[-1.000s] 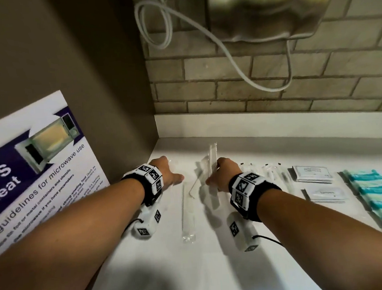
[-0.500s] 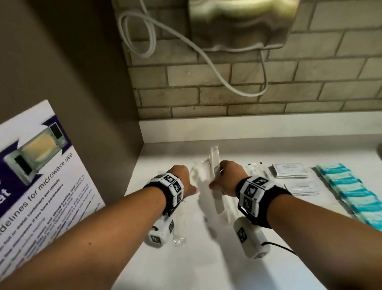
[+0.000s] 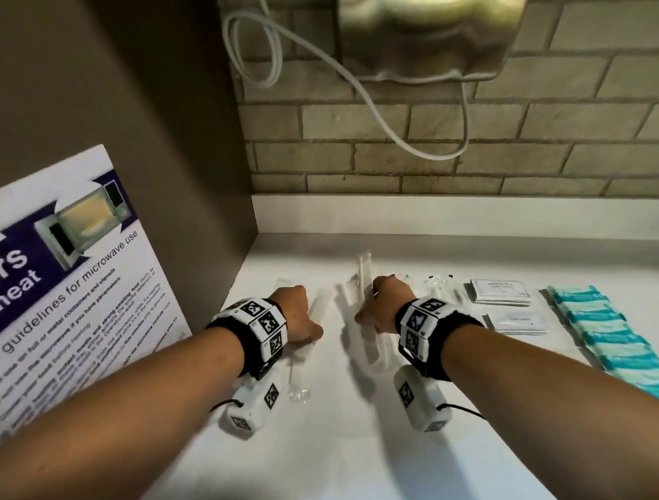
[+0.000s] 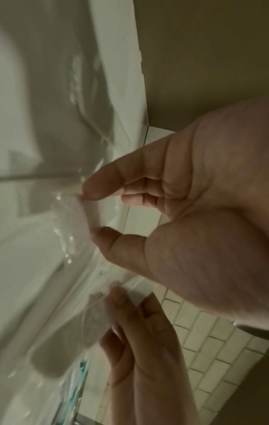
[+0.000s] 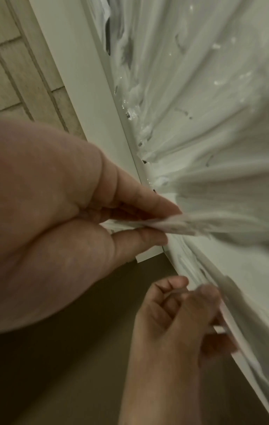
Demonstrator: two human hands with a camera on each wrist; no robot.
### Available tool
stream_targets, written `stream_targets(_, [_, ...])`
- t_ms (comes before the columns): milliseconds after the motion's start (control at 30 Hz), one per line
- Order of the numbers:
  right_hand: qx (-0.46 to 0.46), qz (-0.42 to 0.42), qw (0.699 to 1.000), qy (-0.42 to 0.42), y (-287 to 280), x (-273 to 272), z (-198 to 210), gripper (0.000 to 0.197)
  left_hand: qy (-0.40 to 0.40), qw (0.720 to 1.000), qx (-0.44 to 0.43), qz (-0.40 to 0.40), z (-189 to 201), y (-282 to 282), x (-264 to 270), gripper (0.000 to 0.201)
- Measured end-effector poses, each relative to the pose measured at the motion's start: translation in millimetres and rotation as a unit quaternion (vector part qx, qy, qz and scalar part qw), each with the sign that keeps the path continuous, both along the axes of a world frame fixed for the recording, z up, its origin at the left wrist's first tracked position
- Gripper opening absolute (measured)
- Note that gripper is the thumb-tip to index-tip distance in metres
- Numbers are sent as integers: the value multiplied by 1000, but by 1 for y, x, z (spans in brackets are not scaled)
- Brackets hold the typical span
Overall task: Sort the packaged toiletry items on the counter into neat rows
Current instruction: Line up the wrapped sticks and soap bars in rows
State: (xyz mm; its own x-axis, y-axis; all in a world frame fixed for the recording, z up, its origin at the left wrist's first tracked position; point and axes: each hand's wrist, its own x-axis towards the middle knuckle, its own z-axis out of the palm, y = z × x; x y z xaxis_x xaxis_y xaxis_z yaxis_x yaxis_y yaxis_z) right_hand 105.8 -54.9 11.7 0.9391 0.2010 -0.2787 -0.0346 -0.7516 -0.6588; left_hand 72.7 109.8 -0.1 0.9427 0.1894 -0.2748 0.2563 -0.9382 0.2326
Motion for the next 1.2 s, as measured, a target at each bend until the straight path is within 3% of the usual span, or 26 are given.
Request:
stream_targets(133, [-15,19,1000,8,10,-5,-4,39,34,999,2,2,-11,-2,-24,57])
stream_targets(267, [-13,34,999,19,17,-8,-5,19,20,1000,15,13,-11,-10,-36,71])
stream_targets(333, [-18,39,999,18,17,-8,-6,24,12,1000,17,24,-9,-13,-39,75])
stream_targets(433, [-10,43,999,18,17,-11,-7,21,22,999,7,33,-4,-16,-39,63])
stream_targets(533, [-8,32,999,20,17,-9,-10,42,41,999,1,31,0,-20,-34,39])
stream_targets(633, [-2,24,1000,18,19,-7,-13,47,57,998,3,27,2,-23,-32,27])
stream_targets(833, [28,-1,999,17,18,3,-16,49,17,998,-36,52,0,-12,-20,45])
stream_targets(1100, [30,-26,999,32,21,15,-22,51,-14,995,-70,74,-10,5,0,40])
stream_targets(1200, [29,-29,998,40,25,19,-26,47,-25,989,-120,84,-14,10,3,35])
